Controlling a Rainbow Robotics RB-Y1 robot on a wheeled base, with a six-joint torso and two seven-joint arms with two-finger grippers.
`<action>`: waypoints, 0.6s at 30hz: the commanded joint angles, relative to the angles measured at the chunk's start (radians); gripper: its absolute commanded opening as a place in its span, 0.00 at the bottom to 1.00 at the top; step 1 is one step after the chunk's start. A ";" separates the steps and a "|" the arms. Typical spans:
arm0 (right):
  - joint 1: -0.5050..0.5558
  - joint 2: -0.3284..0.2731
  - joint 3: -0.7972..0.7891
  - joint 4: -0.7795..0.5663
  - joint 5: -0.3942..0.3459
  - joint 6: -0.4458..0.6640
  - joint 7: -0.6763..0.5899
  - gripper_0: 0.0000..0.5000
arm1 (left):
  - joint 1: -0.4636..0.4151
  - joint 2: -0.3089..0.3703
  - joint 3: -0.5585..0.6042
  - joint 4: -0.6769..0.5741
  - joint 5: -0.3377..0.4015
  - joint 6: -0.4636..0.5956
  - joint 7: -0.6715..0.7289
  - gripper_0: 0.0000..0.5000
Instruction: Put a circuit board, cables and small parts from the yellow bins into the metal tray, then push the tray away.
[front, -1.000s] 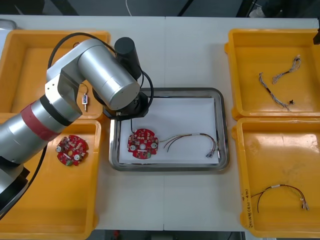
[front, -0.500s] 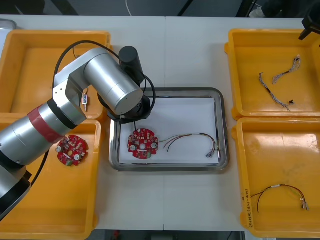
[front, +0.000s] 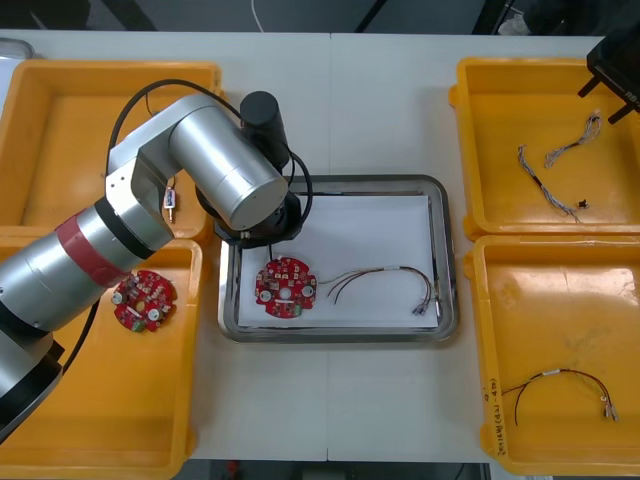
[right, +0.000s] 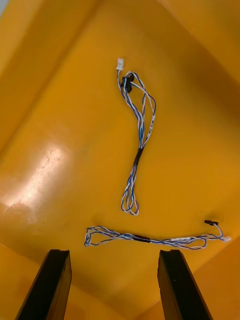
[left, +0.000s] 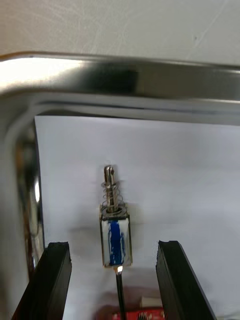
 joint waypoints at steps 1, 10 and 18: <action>-0.106 0.006 0.010 0.097 0.016 -0.058 -0.092 1.00 | 0.005 -0.017 0.080 -0.097 0.016 0.082 0.108 1.00; -0.161 -0.011 0.008 0.249 0.034 -0.145 -0.118 1.00 | -0.003 -0.006 0.212 -0.194 0.052 0.231 0.131 1.00; -0.209 -0.033 0.008 0.364 0.036 -0.211 -0.135 1.00 | -0.045 0.023 0.316 -0.223 0.075 0.362 0.157 1.00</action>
